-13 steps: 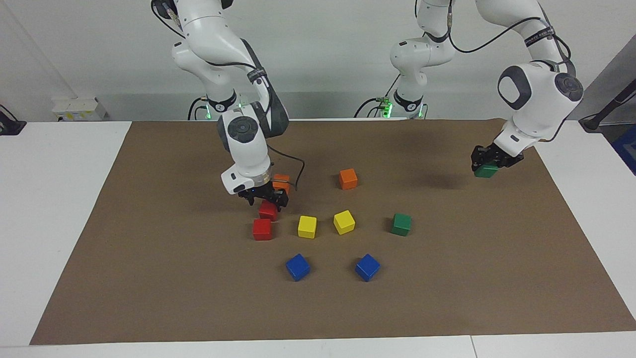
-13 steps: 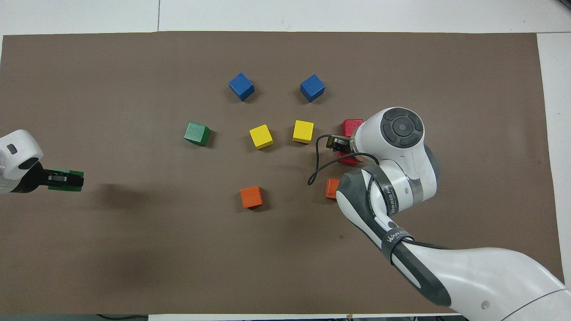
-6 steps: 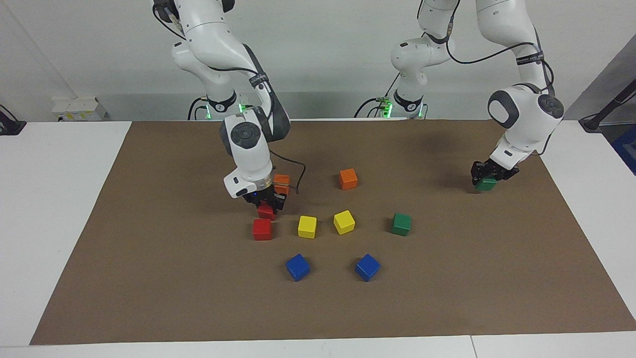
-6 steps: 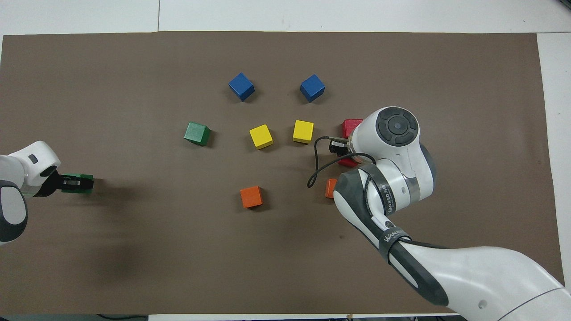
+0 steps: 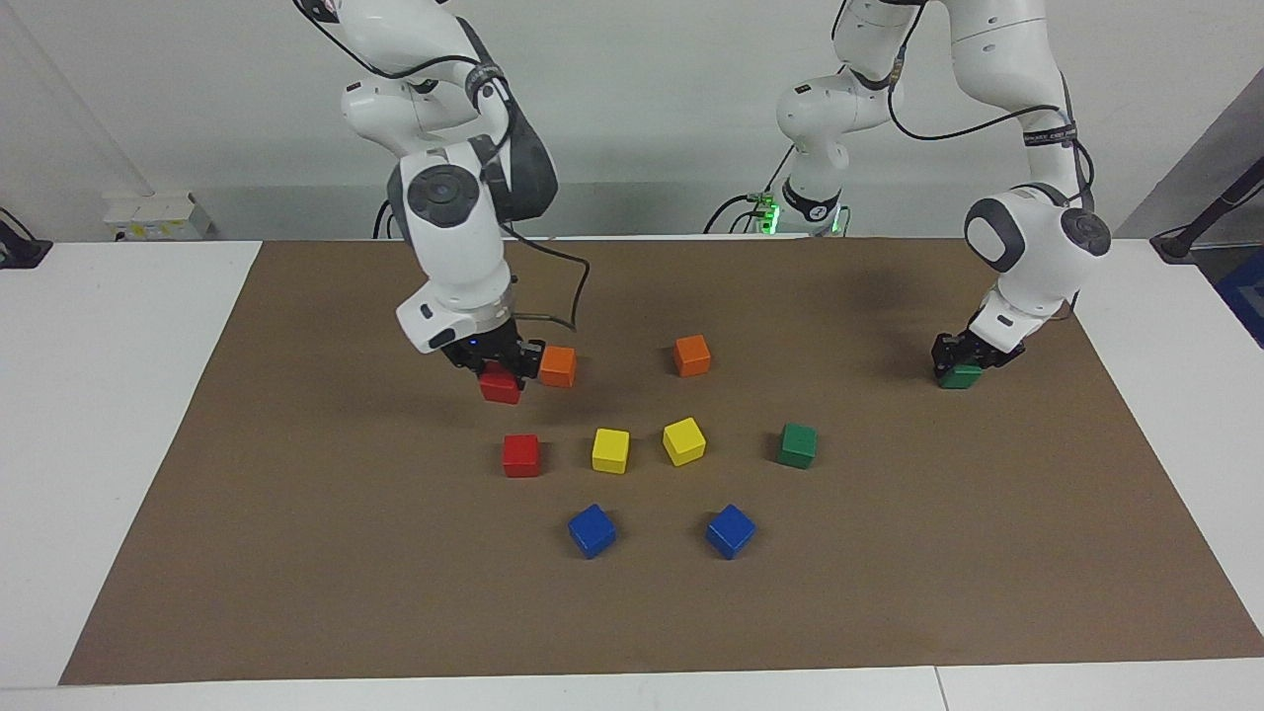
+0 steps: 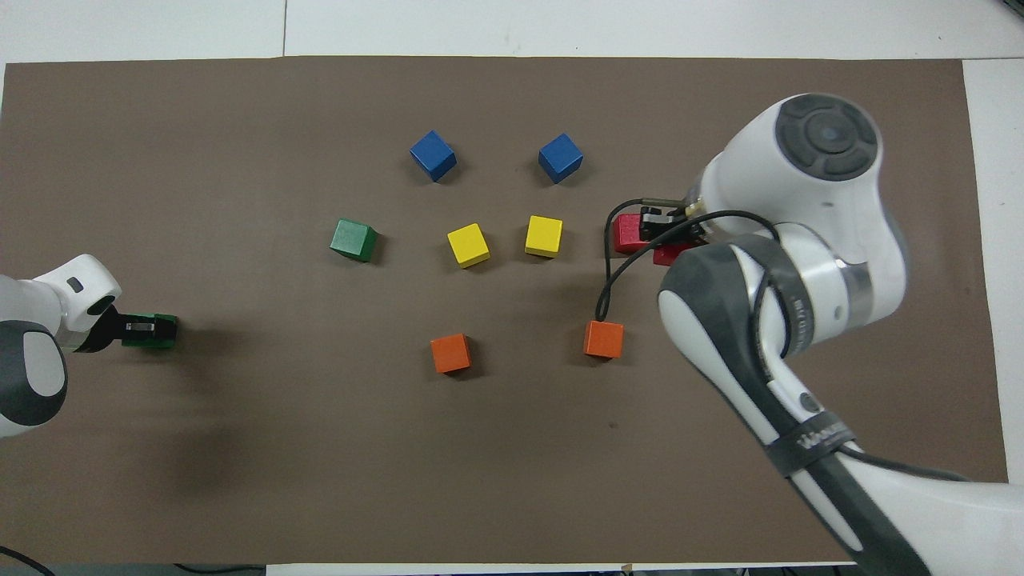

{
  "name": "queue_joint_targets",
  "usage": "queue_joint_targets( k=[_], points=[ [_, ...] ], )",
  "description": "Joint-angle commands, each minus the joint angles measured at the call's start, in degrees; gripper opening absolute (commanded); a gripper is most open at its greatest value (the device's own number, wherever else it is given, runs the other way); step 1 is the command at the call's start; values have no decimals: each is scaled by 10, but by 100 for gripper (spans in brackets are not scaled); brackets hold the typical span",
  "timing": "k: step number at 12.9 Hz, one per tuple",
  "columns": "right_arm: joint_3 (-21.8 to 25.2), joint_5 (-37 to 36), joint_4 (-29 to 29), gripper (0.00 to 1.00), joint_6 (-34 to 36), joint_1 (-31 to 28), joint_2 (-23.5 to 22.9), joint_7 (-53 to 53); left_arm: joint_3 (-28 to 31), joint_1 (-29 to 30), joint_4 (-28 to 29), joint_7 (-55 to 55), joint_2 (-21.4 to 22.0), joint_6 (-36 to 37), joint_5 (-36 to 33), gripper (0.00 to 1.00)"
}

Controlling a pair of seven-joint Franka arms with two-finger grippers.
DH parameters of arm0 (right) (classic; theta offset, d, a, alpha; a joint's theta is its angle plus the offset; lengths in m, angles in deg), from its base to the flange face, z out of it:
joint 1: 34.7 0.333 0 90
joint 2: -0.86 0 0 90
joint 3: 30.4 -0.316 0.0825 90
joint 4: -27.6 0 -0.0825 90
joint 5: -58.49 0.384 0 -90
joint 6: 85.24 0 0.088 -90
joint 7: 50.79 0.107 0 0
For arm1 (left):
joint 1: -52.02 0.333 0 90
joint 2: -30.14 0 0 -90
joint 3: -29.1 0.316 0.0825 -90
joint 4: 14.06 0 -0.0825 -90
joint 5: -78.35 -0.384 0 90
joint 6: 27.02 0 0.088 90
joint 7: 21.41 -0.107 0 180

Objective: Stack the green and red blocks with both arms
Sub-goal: 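Carry the green cube to the table edge while the right gripper carries the red cube, then release the green cube and reach the left gripper to the other green cube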

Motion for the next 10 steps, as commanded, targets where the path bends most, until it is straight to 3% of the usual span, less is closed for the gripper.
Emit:
queue_joint_targets(
  k=[1,2,5,8,10],
  points=[
    [-3,-1,-8,0,-22,-74,-16,-138,-5,11,2,11,-1,-14,-13,5],
    [-3,-1,-4,0,-32,-100,-16,-185,-5,14,-1,10,-4,-13,-26,99],
    [-3,-15,17,0,-50,-149,-18,-265,-5,10,-41,7,2,39,-28,100],
    [-3,-20,60,0,-89,-172,-16,-294,-10,-14,-176,5,-5,195,-29,100],
    [-3,-20,84,0,-129,-176,-20,-302,-8,-78,-245,26,-19,228,-28,100]
  ],
)
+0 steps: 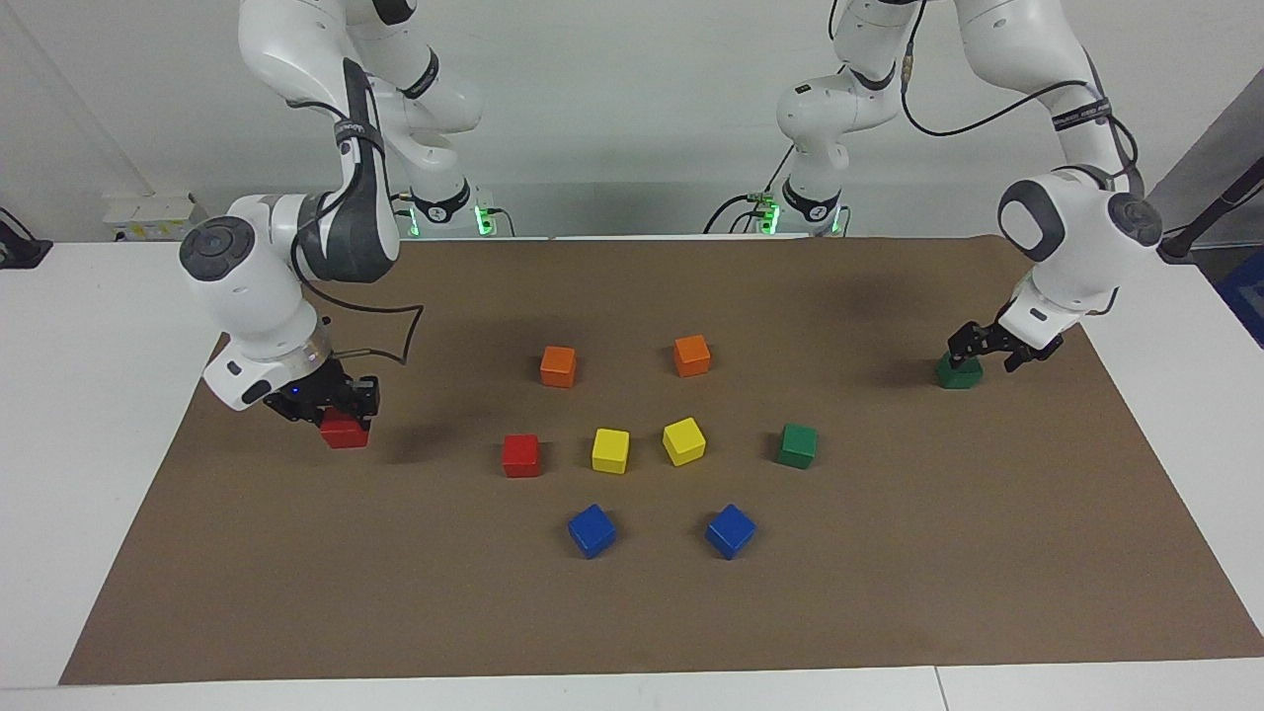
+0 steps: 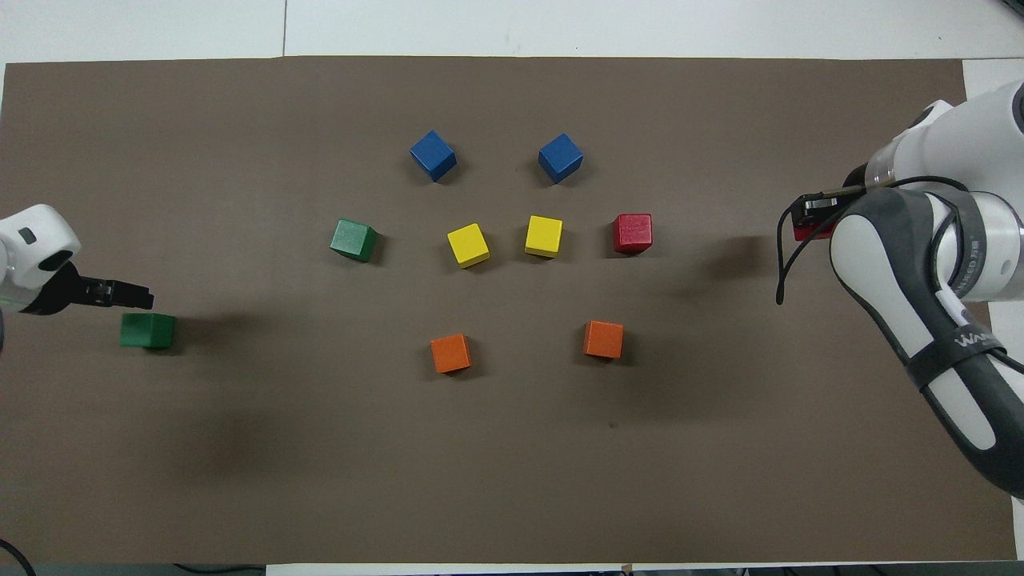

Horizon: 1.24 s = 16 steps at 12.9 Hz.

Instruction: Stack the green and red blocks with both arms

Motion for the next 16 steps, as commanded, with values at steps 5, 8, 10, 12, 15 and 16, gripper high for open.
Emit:
queue_joint_targets(
  k=[5,8,10,12,15,16],
  points=[
    [-8,-7,43,0,-65,-19,-20,-15,3,-189,-116,124,-65,29,33,100],
    [-7,-7,47,0,-80,-26,-32,-15,3,-238,-115,130,-100,-11,34,100],
    [-7,-7,50,0,-88,-26,-40,-14,3,-253,-116,130,-123,-30,34,100],
    [-7,-7,53,0,-88,-26,-43,-12,3,-258,-118,130,-143,-43,32,100],
    [-7,-7,63,0,-104,-26,-46,-11,3,-262,-115,127,-163,-73,32,100],
    [-7,-7,68,0,-113,-26,-46,-10,3,-272,-111,128,-168,-88,33,100]
  ],
)
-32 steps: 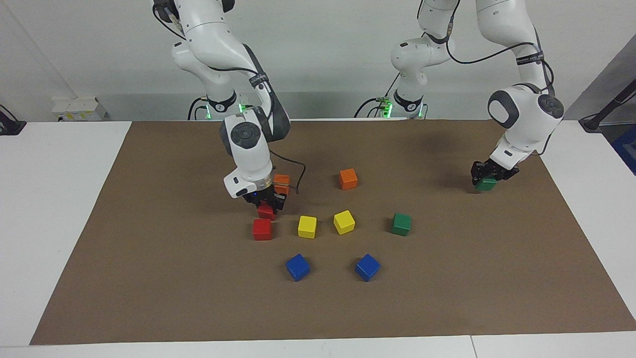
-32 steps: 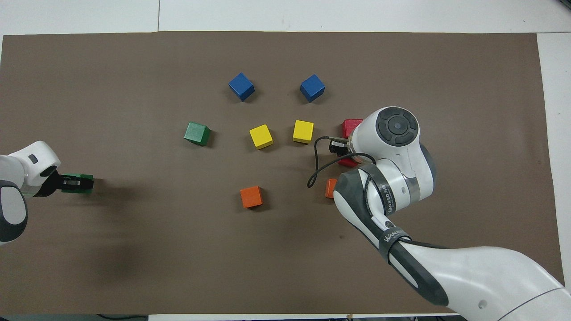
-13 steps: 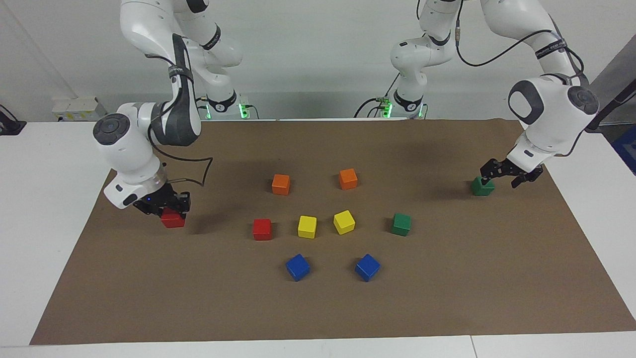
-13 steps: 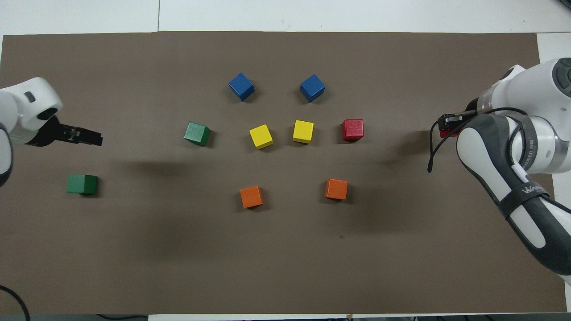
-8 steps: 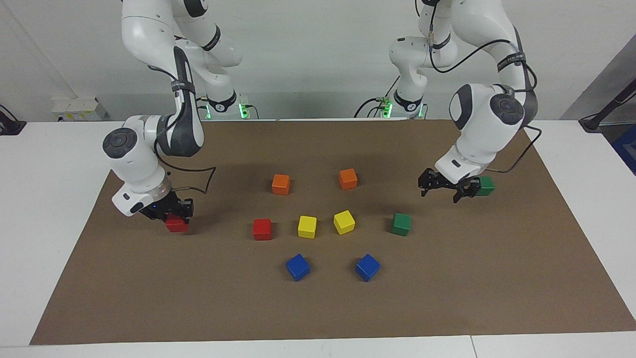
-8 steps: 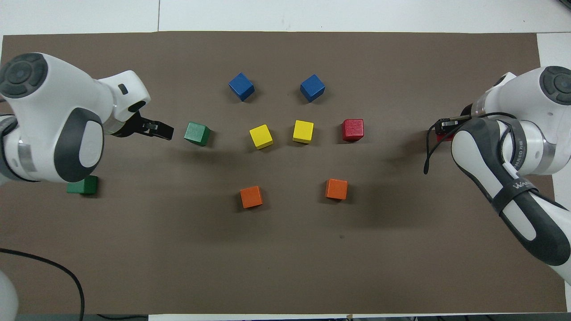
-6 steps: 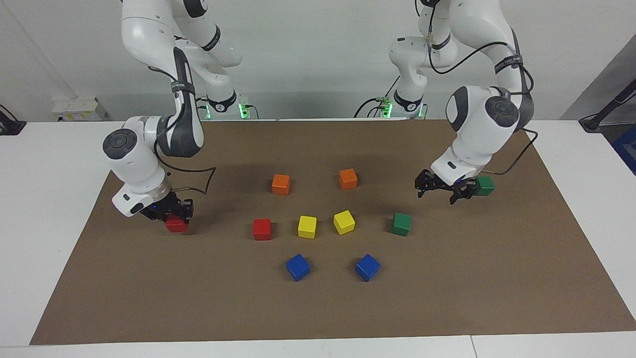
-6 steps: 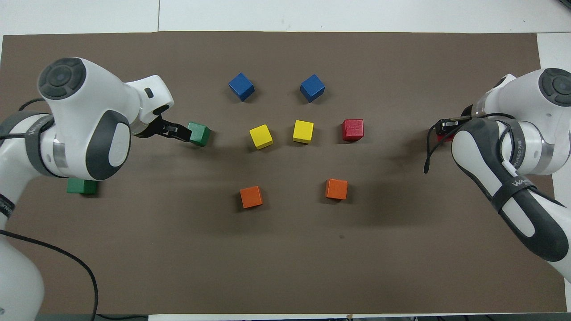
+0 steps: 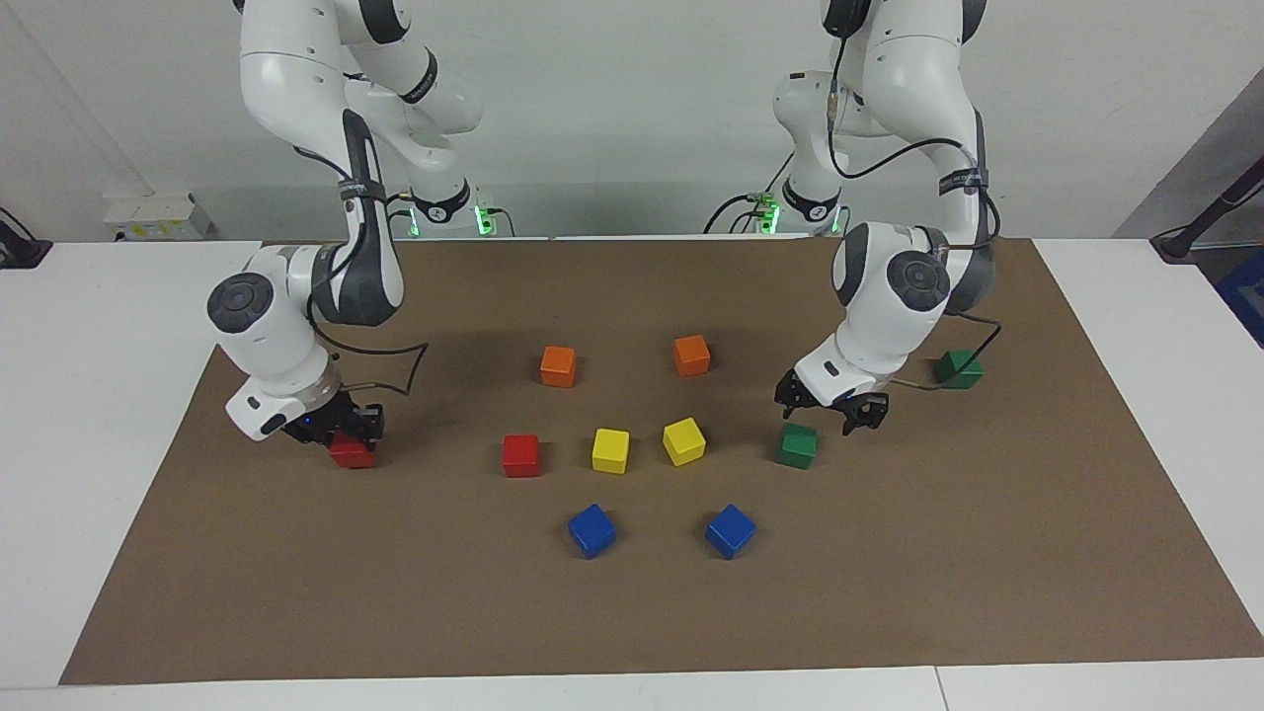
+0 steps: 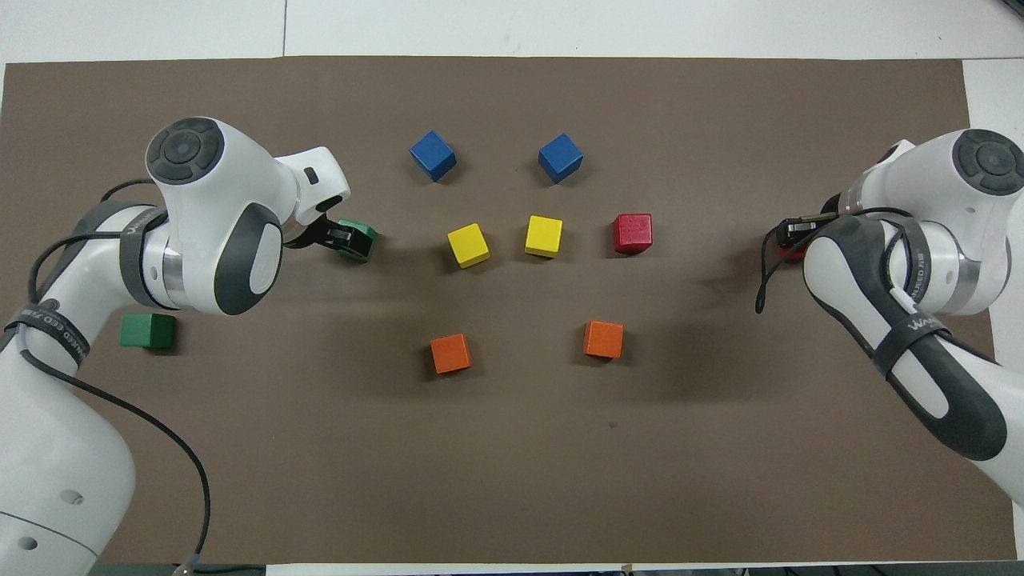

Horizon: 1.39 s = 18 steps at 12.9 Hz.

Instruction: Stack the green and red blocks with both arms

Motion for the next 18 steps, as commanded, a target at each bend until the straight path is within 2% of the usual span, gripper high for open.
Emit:
queue_joint_targets(
  k=[1,7,8,9,10,11,12,15,17,18],
  points=[
    [-7,-6,20,0,-29,-10,2,-8,10,-22,-4,-1,-19,-31,7,100],
    [-7,-6,24,0,-31,-13,1,-9,10,-27,29,-3,-21,-72,5,100],
    [-7,-6,24,51,-31,-13,1,-8,10,-29,29,-2,-22,-78,6,100],
    [-7,-6,23,92,-31,-13,1,-5,10,-30,30,-1,-23,-83,6,100],
    [-7,-6,24,100,-30,-12,1,-6,10,-34,33,0,-22,-84,6,77],
    [-7,-6,24,100,-30,-12,1,-5,10,-34,33,0,-22,-83,6,43],
    [-7,-6,21,100,-28,-12,2,-5,10,-33,33,0,-22,-82,6,3],
    [-7,-6,5,100,0,-5,28,-4,10,-30,31,1,-21,-70,7,0],
    [-8,-6,-59,100,94,5,51,-3,11,-22,22,2,-10,-22,8,0],
    [-8,-6,-114,100,151,15,48,12,13,-3,27,-3,28,15,8,0]
  ],
)
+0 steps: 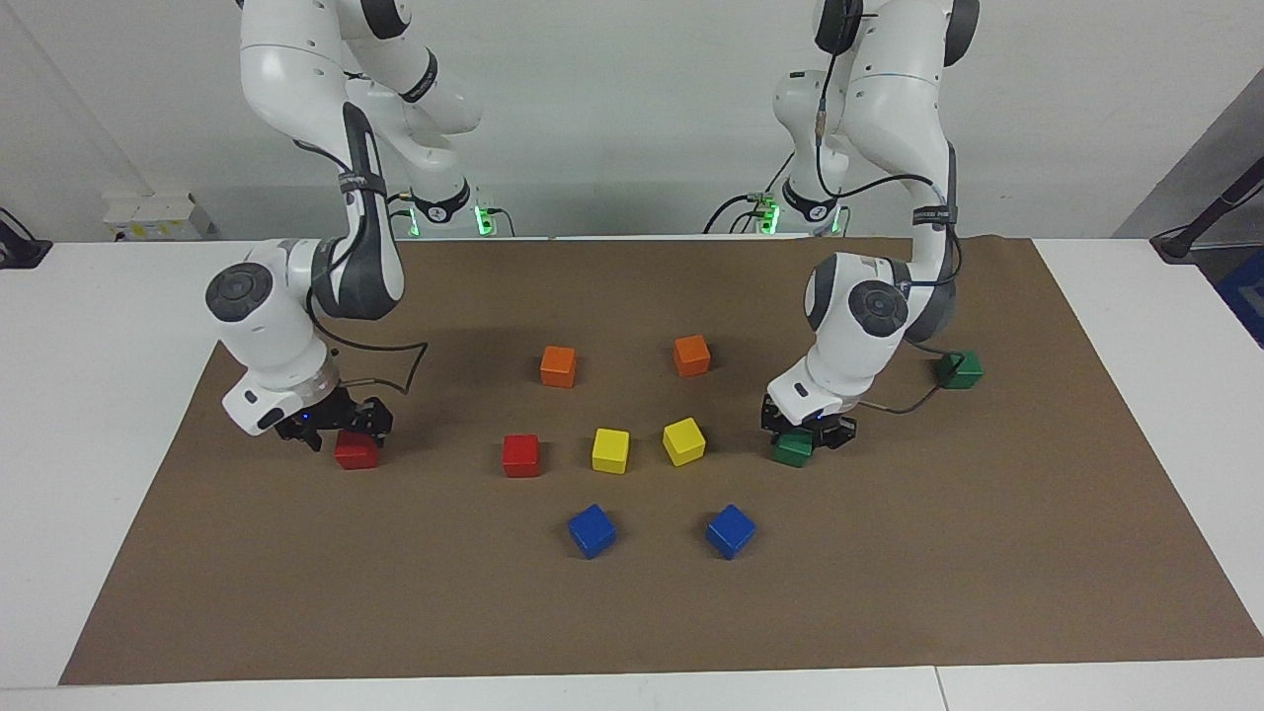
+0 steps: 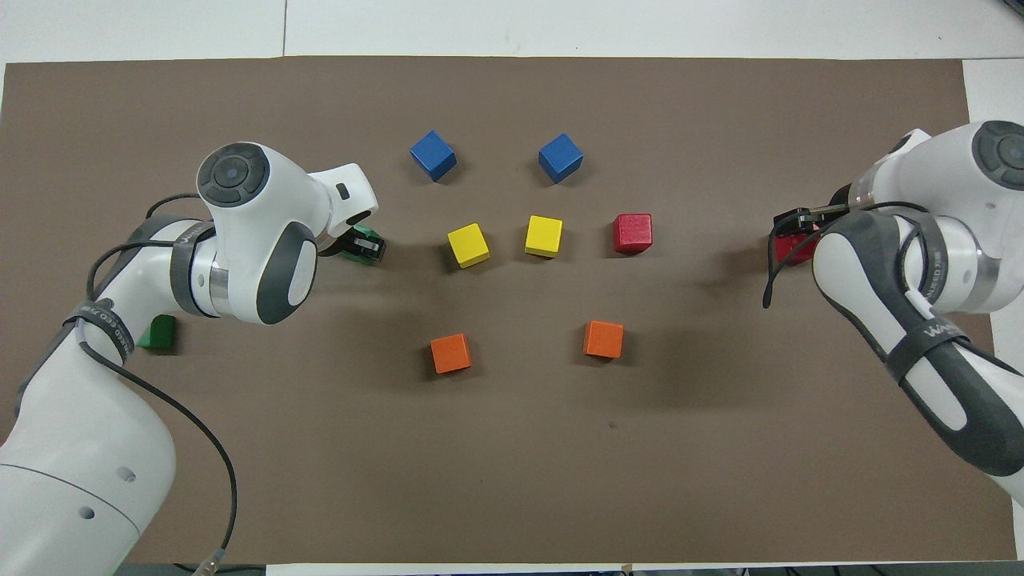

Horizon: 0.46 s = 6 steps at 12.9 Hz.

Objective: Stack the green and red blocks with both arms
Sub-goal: 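Carry the green cube toward the first while the right gripper reaches the other red cube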

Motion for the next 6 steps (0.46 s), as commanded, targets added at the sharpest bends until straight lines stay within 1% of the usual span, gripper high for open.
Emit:
queue_joint_targets(
  k=[1,2,3,4,6],
  points=[
    [-4,-6,-128,100,139,25,8,44,9,44,18,-7,86,100,7,0],
    [-4,-10,-172,100,168,53,-7,81,9,72,28,-17,123,144,7,0],
    [-4,-13,-197,100,173,79,-19,127,9,100,39,-38,147,169,6,0],
    [-4,-15,-202,100,171,105,-22,165,10,129,56,-64,175,180,6,0],
    [-4,-14,-202,100,159,165,-29,233,10,175,92,-75,218,183,-1,0]
  ],
)
